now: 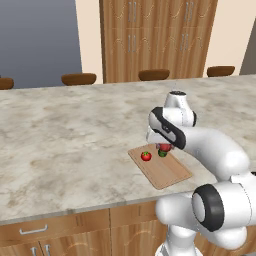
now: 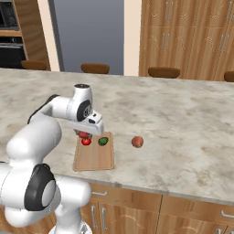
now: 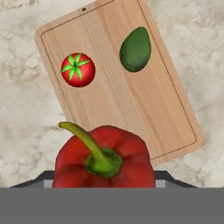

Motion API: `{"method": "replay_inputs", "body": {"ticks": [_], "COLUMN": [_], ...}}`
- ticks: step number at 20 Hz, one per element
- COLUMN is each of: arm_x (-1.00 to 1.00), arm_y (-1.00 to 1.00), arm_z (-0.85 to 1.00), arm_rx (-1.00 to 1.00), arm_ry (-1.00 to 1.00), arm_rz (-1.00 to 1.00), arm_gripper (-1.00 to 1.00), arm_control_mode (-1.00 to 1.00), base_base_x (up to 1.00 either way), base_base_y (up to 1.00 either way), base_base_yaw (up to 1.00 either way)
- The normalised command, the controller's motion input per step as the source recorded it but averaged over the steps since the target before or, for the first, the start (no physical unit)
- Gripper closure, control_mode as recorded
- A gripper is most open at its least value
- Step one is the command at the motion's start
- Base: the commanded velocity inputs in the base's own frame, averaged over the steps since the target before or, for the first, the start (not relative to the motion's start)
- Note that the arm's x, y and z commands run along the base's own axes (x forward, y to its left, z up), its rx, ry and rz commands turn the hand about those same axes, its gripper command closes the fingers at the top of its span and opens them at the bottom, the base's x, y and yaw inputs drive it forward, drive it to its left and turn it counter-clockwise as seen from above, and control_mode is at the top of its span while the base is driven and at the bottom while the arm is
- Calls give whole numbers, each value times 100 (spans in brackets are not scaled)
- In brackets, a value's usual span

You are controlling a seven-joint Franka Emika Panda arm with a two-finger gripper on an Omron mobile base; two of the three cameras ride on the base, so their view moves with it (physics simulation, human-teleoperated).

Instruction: Place the avocado, onion, tomato, and bell pepper on the cutting board.

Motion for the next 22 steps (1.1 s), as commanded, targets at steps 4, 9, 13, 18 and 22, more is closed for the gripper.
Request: {"method": "replay_inputs", "body": {"ticks": [4, 9, 13, 18, 22], "arm_x": [0, 0, 0, 0, 0], "arm_y": [40, 23, 0, 0, 0], "arm_z": [-35, -37, -18, -34, -41], "arm_rx": [0, 0, 0, 0, 0], "arm_ry": [0, -4, -7, 0, 0], "arm_rz": [0, 0, 0, 0, 0], "arm_gripper": [100, 100, 100, 100, 100], "arm_control_mode": [-100, -100, -100, -100, -100], "base_base_x": [0, 0, 0, 0, 0], "base_base_y": [0, 0, 0, 0, 0], "base_base_yaw": [0, 0, 0, 0, 0]}}
